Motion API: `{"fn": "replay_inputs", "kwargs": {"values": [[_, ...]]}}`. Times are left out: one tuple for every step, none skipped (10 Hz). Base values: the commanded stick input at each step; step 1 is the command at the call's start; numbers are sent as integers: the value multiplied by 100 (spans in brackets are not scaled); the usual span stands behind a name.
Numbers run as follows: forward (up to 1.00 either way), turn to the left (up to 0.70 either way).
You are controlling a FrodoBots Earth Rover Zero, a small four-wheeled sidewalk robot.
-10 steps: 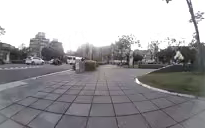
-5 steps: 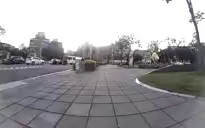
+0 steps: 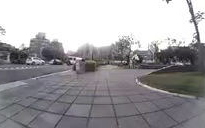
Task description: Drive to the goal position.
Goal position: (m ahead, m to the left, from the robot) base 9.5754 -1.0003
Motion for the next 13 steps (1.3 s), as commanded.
{"fn": "replay_inputs", "kwargs": {"values": [[100, 0], [100, -3], [100, -12], [100, -21], [100, -29], [100, -38], [100, -19], [100, 0], [100, 0], [100, 0], [100, 0], [100, 0], [100, 0]]}}
